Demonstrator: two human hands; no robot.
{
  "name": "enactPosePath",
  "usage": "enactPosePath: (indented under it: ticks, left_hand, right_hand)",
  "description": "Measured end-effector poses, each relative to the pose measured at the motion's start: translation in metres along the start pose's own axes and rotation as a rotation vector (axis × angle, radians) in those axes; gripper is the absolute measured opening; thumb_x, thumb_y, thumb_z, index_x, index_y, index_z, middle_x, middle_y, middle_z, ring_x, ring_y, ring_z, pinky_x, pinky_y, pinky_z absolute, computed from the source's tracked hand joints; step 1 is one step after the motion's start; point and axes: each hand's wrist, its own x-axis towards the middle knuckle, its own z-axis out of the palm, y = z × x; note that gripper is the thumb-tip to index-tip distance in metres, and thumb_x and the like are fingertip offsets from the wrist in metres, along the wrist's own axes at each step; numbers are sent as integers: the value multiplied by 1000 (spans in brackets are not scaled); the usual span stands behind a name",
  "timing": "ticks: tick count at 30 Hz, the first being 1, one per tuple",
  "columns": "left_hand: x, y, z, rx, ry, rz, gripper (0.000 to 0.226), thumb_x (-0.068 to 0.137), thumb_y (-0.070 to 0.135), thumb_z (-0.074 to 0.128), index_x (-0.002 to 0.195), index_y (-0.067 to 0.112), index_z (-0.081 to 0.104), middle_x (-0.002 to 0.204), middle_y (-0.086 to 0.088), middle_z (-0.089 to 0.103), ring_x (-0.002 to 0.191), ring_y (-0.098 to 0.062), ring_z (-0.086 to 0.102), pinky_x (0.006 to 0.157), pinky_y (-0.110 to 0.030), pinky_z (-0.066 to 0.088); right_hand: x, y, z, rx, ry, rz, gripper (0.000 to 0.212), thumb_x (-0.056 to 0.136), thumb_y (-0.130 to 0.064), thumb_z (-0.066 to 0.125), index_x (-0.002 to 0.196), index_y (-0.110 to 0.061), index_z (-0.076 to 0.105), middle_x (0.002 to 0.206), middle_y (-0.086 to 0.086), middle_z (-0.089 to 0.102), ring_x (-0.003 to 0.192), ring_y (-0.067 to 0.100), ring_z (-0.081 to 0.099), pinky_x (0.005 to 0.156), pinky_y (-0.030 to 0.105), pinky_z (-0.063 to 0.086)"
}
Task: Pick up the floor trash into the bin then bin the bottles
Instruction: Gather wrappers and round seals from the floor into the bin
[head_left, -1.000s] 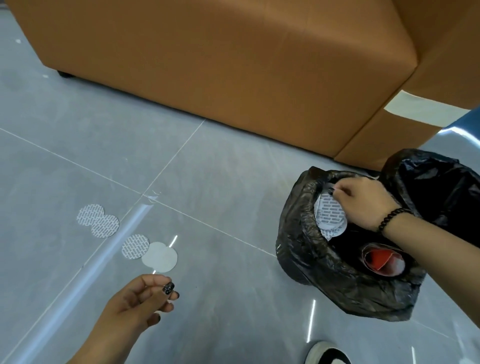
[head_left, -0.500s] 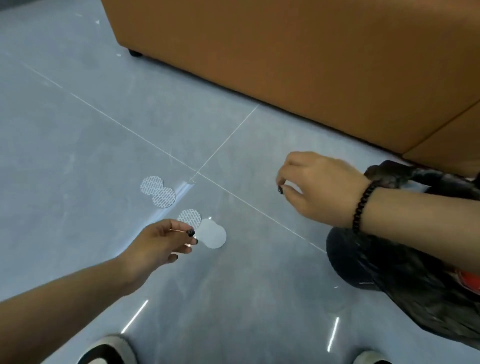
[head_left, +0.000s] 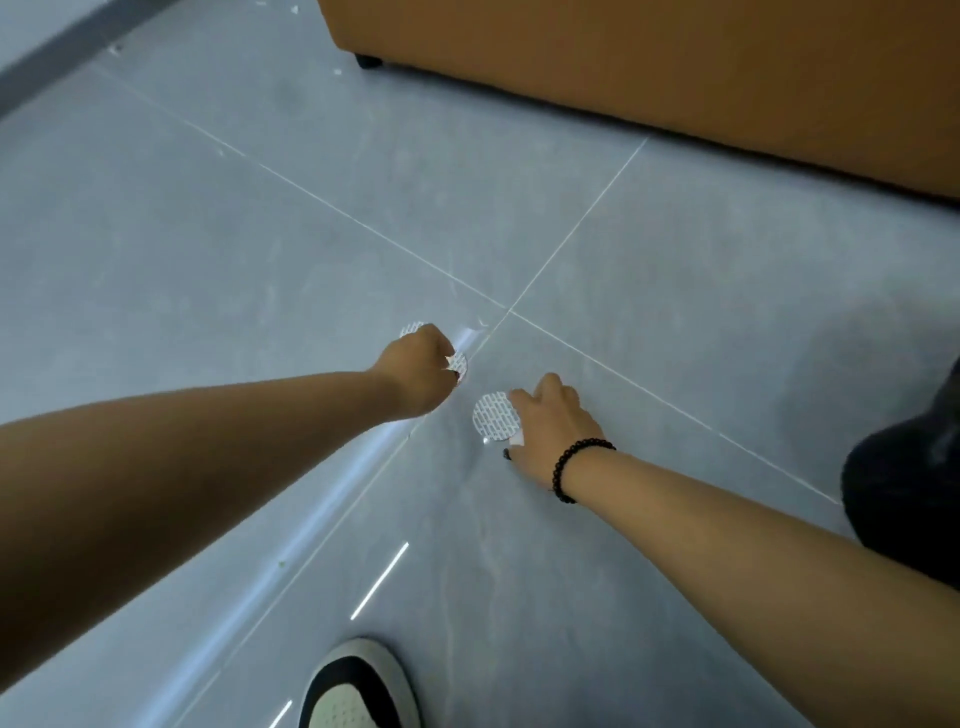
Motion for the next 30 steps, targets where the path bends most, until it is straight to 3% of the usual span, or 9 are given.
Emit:
enactPosePath:
  ticks: [3, 7, 12, 17, 21, 23, 24, 26, 30]
  left_hand:
    - [13, -15, 16, 251, -139, 39, 64, 91, 26, 59, 145, 10, 29, 150, -12, 31, 133, -31, 38, 102, -34, 36]
    - [26, -26, 23, 566, -287, 123, 82, 93, 33, 57, 153, 13, 4, 161, -14, -2, 146, -35, 14, 115, -43, 26]
    - [41, -25, 23, 696, -306, 107, 84, 93, 41, 54, 152, 8, 4, 158, -20, 4, 145, -37, 13, 115, -42, 24]
    - [42, -29, 29, 712, -320, 73, 89, 90, 45, 57, 152, 11, 2, 157, -16, 14, 145, -36, 13, 116, -45, 24]
    - [16, -17, 52, 662, -361, 138, 86, 91, 46, 56, 153, 19, 2, 160, -17, -2, 147, -36, 2, 116, -50, 23]
    - [-7, -14, 69, 620, -359, 208, 85, 93, 43, 54, 153, 19, 0, 160, -16, -10, 147, -35, 0, 117, -47, 21]
    - [-21, -14, 78, 613, -359, 252, 83, 94, 42, 53, 153, 20, -1, 160, -16, -12, 147, -34, -1, 118, -46, 19]
    - [-47, -19, 90, 618, -367, 332, 79, 95, 40, 49, 154, 21, -1, 159, -14, -15, 148, -31, -3, 118, -42, 16]
    - [-75, -38, 102, 644, -336, 475, 73, 97, 39, 45, 153, 18, 3, 161, -8, -6, 148, -25, -2, 120, -36, 9]
  right_hand:
    - [-13, 8, 17, -150, -39, -107, 65, 90, -28, 54, 146, -19, 22, 149, 15, 11, 131, 32, 22, 102, 36, 32]
    - [-31, 13, 38, -222, -119, -137, 74, 93, -23, 46, 151, -17, 0, 156, 13, -19, 144, 33, -10, 117, 41, 2]
    - [-55, 19, 51, -239, -149, -216, 77, 91, -15, 48, 151, -13, 0, 156, 14, -19, 143, 33, -15, 116, 44, -6]
    - [-70, 29, 54, -239, -134, -275, 80, 87, -10, 53, 150, -11, 5, 156, 15, -14, 144, 34, -13, 116, 44, -4]
    - [-75, 43, 56, -137, -48, -299, 71, 86, -6, 53, 149, -10, 19, 157, 17, -2, 145, 34, -2, 117, 43, 0]
    - [-76, 52, 54, -77, 3, -326, 69, 74, -3, 65, 139, -9, 42, 151, 22, 26, 139, 39, 26, 114, 49, 22]
    - [-77, 58, 57, -38, 27, -320, 69, 64, -2, 73, 129, -10, 53, 141, 22, 42, 129, 39, 42, 106, 49, 38]
    - [-78, 73, 58, 32, 88, -284, 73, 53, 0, 80, 122, -13, 58, 126, 17, 56, 114, 34, 57, 91, 40, 51]
    - [-83, 87, 42, 190, 135, -225, 66, 82, -5, 63, 143, -14, 39, 142, 8, 39, 132, 23, 35, 109, 28, 32]
